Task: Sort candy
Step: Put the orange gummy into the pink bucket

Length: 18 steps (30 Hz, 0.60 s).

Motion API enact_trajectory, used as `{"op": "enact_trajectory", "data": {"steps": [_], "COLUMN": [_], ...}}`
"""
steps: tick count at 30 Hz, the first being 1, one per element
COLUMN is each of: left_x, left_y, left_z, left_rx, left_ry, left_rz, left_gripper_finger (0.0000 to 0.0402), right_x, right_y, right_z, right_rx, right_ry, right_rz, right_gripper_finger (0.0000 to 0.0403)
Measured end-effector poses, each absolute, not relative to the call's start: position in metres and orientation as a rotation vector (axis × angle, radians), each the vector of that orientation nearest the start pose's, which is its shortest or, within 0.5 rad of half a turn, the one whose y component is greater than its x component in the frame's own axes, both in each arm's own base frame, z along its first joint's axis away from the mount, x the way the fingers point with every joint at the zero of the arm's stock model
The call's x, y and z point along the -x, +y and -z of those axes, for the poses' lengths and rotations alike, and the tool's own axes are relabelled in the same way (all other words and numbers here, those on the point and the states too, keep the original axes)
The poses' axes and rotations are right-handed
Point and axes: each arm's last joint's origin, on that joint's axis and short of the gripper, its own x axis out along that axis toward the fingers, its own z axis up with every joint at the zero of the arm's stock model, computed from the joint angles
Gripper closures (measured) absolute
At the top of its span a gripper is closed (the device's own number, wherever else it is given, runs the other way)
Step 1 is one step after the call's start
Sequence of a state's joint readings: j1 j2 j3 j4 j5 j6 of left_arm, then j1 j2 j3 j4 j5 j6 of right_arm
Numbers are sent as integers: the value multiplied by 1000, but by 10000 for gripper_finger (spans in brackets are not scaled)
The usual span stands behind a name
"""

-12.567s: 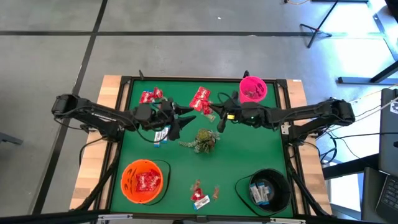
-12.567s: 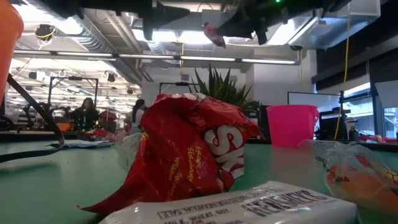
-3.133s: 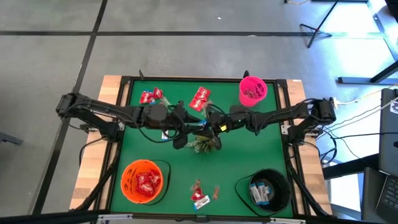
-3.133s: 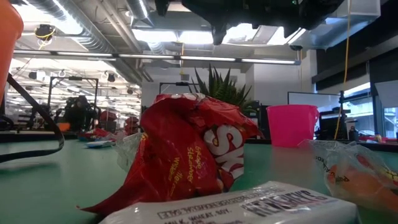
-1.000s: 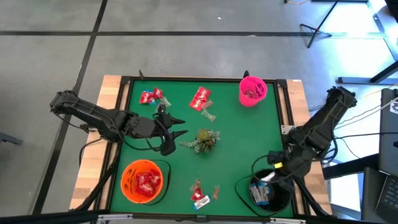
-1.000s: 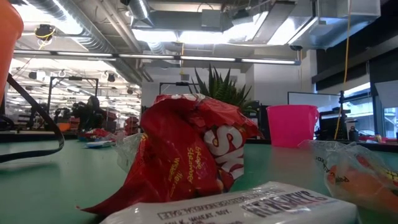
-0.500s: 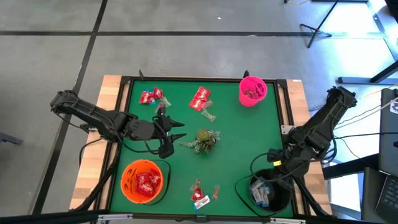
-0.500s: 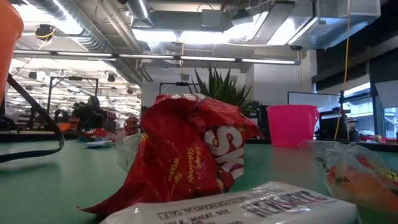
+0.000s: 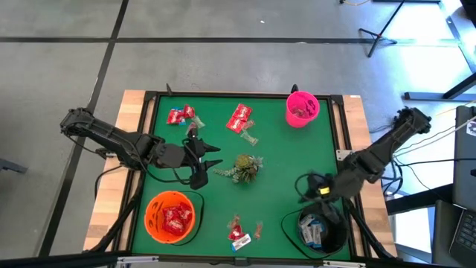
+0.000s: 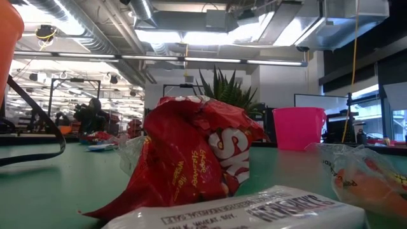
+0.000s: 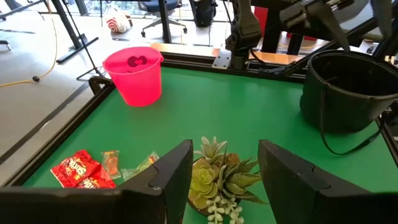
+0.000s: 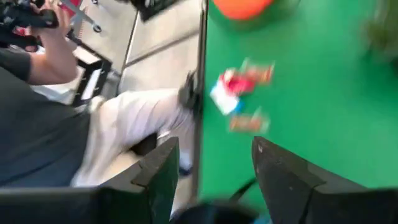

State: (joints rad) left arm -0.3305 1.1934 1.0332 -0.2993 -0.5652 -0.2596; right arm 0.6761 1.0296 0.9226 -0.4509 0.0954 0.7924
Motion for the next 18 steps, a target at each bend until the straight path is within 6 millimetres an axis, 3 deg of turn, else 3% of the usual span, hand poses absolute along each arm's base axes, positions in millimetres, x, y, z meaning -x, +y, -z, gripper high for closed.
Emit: {"op": "enact_trajectory", "data": {"steps": [4, 8, 18], "left_x": [-248, -248, -246], "left_y": [-69, -70, -73], "left_z": [-328, -328, -326], "left_rx": [59, 67, 70], "left_ry": [382, 384, 403], "left_rz": [-279, -272, -265], "left_gripper_finger": [230, 230, 230], "right_x": [-196, -224, -276], "right_y": [125, 123, 143], "right_z": [-307, -290, -238], "right_rx": [-376, -253, -127], "right_ry": [624, 632, 694], "right_rz": [-320, -350, -527], "right_gripper_finger": [203, 203, 203]}}
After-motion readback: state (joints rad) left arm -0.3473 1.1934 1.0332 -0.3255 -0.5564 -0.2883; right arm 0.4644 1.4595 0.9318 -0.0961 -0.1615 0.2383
